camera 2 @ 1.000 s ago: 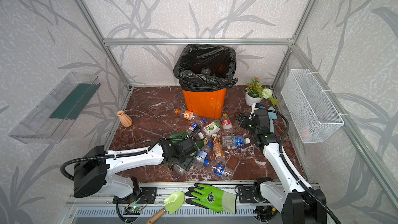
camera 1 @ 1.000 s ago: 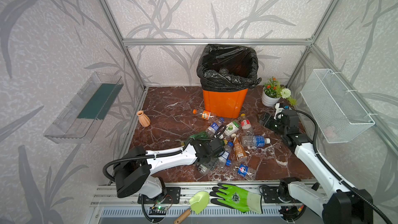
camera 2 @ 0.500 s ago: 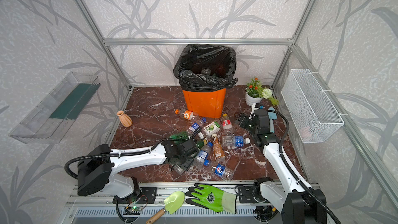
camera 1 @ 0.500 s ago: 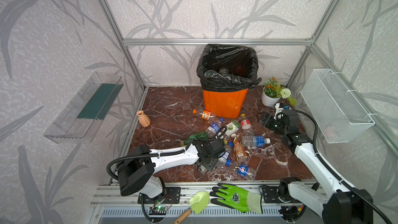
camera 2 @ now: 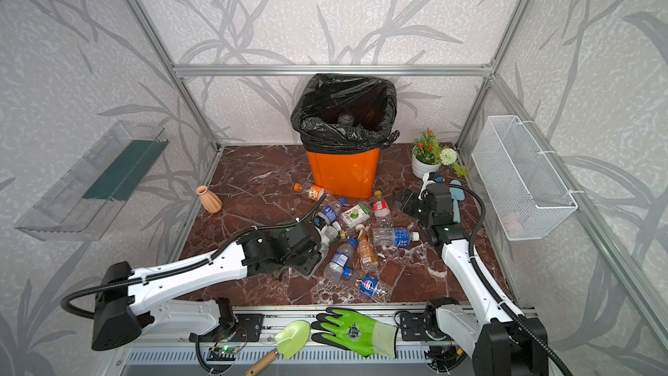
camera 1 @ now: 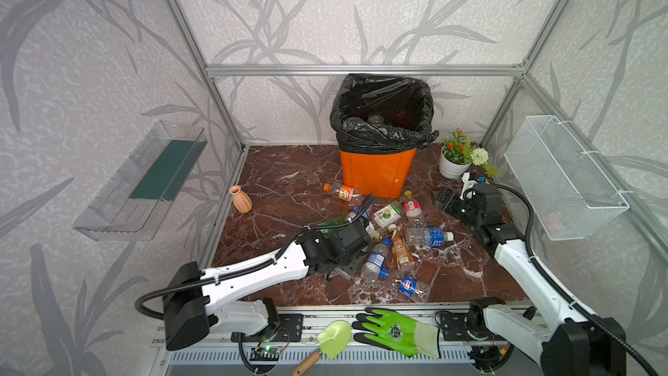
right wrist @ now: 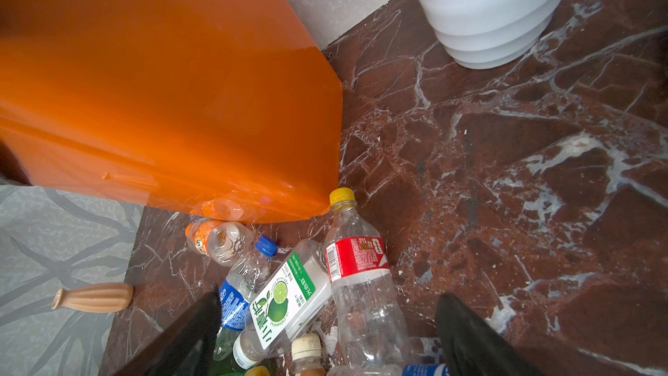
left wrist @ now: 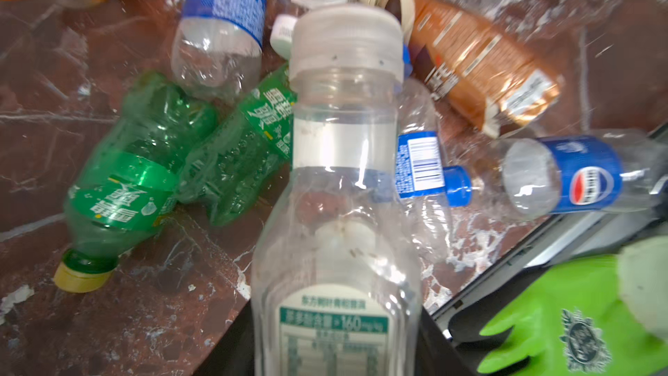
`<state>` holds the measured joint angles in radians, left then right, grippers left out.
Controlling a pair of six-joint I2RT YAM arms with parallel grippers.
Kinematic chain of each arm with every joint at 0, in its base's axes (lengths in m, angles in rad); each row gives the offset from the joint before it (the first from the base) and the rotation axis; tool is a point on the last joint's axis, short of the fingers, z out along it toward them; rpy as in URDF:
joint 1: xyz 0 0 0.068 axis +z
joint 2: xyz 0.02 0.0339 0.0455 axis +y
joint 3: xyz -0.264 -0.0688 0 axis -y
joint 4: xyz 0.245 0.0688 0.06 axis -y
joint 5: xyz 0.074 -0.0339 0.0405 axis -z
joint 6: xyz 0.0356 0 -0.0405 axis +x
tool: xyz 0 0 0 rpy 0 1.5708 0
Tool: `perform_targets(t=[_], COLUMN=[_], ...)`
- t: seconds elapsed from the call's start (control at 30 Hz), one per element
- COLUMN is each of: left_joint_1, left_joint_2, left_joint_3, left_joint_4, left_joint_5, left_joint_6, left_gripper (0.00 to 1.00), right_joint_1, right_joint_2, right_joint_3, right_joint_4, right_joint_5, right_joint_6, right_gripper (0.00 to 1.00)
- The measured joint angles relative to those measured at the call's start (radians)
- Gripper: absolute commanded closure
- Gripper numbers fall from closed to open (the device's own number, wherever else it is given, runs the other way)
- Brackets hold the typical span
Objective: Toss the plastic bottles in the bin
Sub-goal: 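Lift the green-labelled bottle upright and carry it over the bin, then open the left gripper to drop the green-labelled bottle into the bin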
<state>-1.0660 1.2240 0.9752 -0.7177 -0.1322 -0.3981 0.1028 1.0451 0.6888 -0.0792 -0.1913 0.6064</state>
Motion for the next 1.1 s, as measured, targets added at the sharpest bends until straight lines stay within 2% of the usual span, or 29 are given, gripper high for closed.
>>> perform_targets(t=[0.17,0.27,0.43,0.6,0.73,0.87,0.97,1.03,1.07,1.1], left_joint_1=[0.018,0.036,0.046,0.054,0.127,0.292,0.379,0.409,0.416,0.422], left_joint_2=[-0.146,-0.256,-0.419,-0.44,-0.359,-0.167,0.069,0.269,0.343,0.43], left_joint_3=[0.069,0.104,0.111,0.115,0.151,0.341,0.628,0.897,1.001,1.117], left_joint_4=[-0.024,0.026,0.282,0.608,0.827,0.9,0.849,0.732,0.679,0.607], left_joint_5=[-0.058,-0.139,-0.276,-0.3,-0.232,-0.108,-0.031,0.017,0.034,0.051], left_joint_6=[0.062,0.127,0.321,0.54,0.641,0.608,0.556,0.513,0.496,0.477], left_gripper=[0.5,0.5,0.51,0.55,0.54,0.51,0.34,0.25,0.17,0.03], right_joint_1=[0.0,0.0,0.0,0.0,0.0,0.0,0.0,0.0,0.0,0.0], right_joint_2=[0.001,0.001,-0.002,-0.025,-0.067,-0.104,-0.133,-0.148,-0.153,-0.158], right_joint_3=[0.0,0.0,-0.002,-0.005,-0.021,-0.04,-0.051,-0.053,-0.053,-0.053], right_joint_4=[0.006,0.008,0.01,0.015,0.026,0.026,0.026,0.021,0.021,0.019], right_joint_5=[0.002,0.007,0.01,0.019,0.026,0.034,0.039,0.044,0.044,0.046], right_joint_6=[0.005,0.008,0.014,0.018,0.033,0.045,0.047,0.047,0.044,0.037], right_gripper=[0.07,0.07,0.07,0.07,0.07,0.08,0.07,0.07,0.06,0.06])
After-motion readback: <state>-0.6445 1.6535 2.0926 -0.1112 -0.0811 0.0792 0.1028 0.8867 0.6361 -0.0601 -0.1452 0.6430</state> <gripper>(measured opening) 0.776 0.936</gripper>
